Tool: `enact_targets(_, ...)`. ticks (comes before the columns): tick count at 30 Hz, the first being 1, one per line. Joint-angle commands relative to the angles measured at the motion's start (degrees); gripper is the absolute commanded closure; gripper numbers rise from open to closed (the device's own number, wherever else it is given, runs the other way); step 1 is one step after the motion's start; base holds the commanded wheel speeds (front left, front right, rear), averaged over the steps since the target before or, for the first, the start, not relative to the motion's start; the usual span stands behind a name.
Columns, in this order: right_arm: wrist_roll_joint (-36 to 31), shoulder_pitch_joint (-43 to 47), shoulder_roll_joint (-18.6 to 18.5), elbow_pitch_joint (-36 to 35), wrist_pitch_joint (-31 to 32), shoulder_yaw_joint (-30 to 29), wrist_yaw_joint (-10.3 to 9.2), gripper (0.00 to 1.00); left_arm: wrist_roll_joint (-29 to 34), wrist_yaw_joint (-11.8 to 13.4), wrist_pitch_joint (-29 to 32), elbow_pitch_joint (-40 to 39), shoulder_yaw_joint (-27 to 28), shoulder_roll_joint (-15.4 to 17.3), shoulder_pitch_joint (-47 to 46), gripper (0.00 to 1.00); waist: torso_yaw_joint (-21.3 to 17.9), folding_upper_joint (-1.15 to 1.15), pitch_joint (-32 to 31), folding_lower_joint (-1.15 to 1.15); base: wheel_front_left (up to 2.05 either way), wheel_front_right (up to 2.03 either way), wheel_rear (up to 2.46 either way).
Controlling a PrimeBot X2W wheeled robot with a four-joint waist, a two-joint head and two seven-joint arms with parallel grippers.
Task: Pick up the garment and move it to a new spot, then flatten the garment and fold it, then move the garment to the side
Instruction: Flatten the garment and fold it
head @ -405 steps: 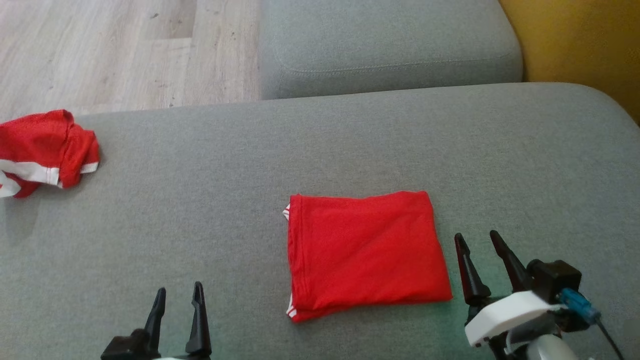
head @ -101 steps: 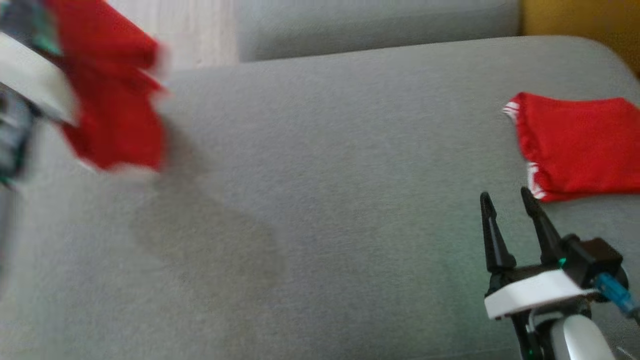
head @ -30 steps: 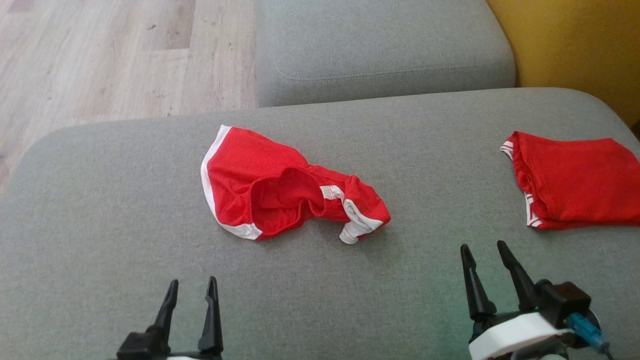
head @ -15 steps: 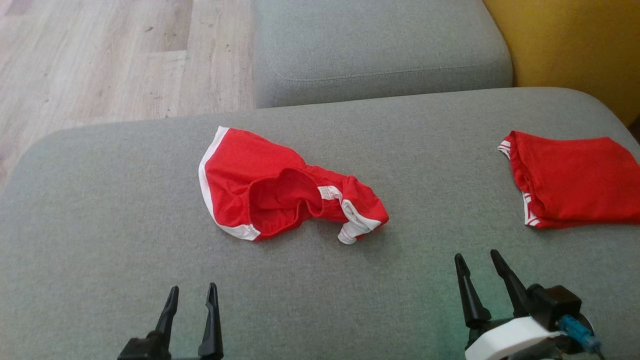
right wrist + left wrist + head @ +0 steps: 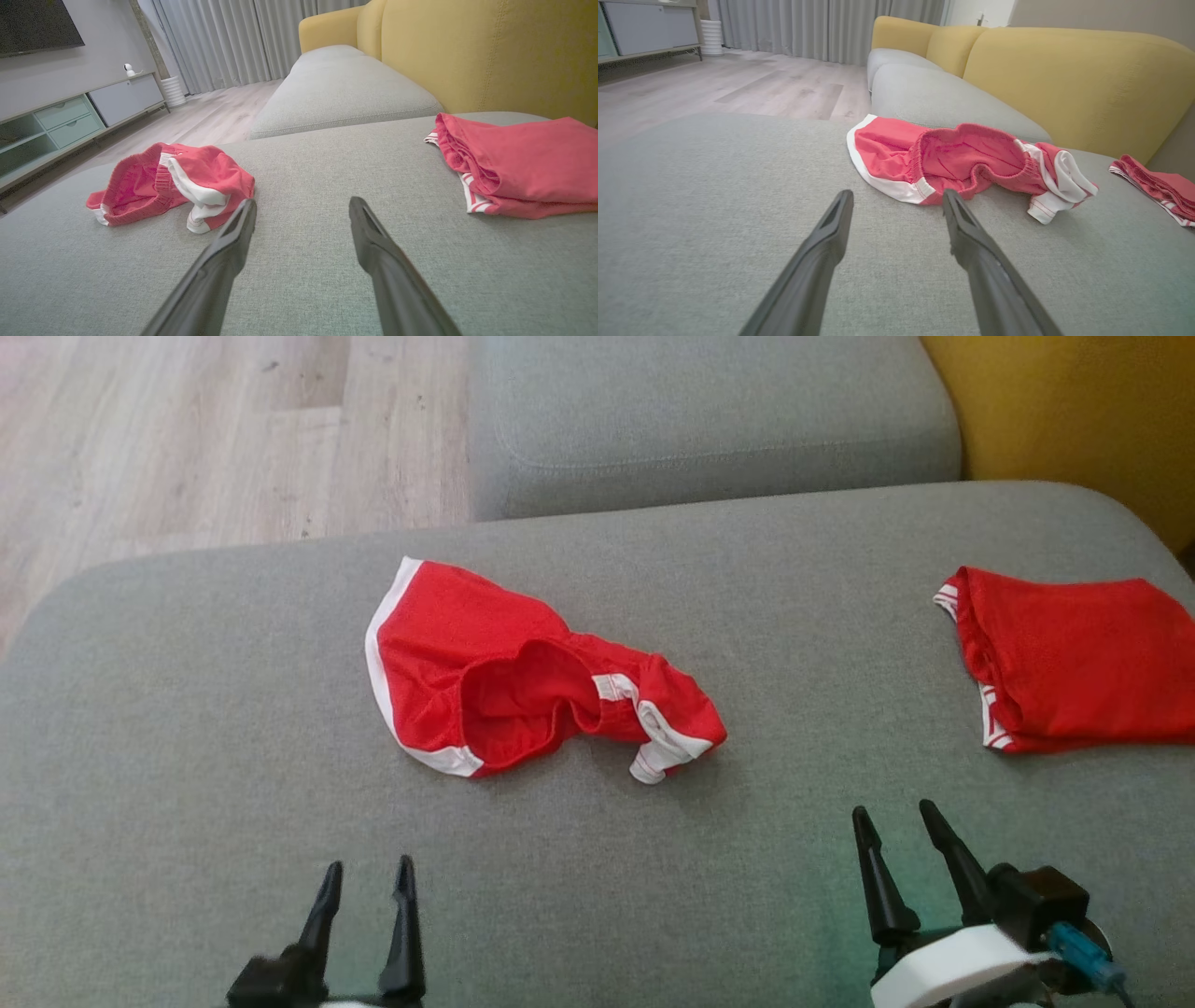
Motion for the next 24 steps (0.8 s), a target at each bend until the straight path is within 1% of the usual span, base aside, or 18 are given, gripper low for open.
enact_targets(1,-0.33,-2.92,-0.26,-2.13,-0.29,0.89,0.2,0.0,0.1,-0.06,0.45,-1.97,1.6,-0.23,-4.49,0.0,-0.2,0.0,0.66,0.0,0.0,0.0,0.0)
enact_targets(5,-0.71,-3.8,-0.26,-2.42,-0.21,0.87,0.2,0.0,0.46,-0.99,2.49,-2.43,-0.49,-2.0,-8.98,0.0,-1.15,0.0,2.05,0.0,0.0,0.0,0.0)
enact_targets(10,-1.02,-5.49,-0.26,-3.52,0.18,1.59,0.2,0.0,0.49,-2.78,6.35,-1.0,-3.8,-5.49,-16.58,0.0,-3.68,0.0,5.02,0.0,0.0,0.0,0.0)
enact_targets(13,-1.14,-6.52,-0.26,-3.74,0.06,1.61,0.2,0.0,0.45,-3.02,8.14,2.15,-4.55,-6.88,-21.81,0.0,-5.28,0.0,6.97,0.0,0.0,0.0,0.0)
enact_targets(17,-1.02,-7.71,-0.26,-3.72,-0.27,1.91,0.2,0.0,-1.36,-3.31,10.26,7.45,-4.67,-8.28,-27.13,0.0,-7.6,0.0,9.44,0.0,0.0,0.0,0.0)
enact_targets(20,-0.84,-8.53,-0.26,-3.6,-0.69,1.96,0.2,0.0,-2.26,-3.53,11.71,11.47,-4.84,-8.66,-29.92,0.0,-9.05,0.0,11.05,0.0,0.0,0.0,0.0)
enact_targets(24,-0.69,-9.18,-0.26,-3.17,-1.23,1.89,0.2,0.0,-2.75,-4.01,11.71,14.38,-4.76,-8.83,-32.1,0.0,-10.01,0.0,12.33,0.0,0.0,0.0,0.0)
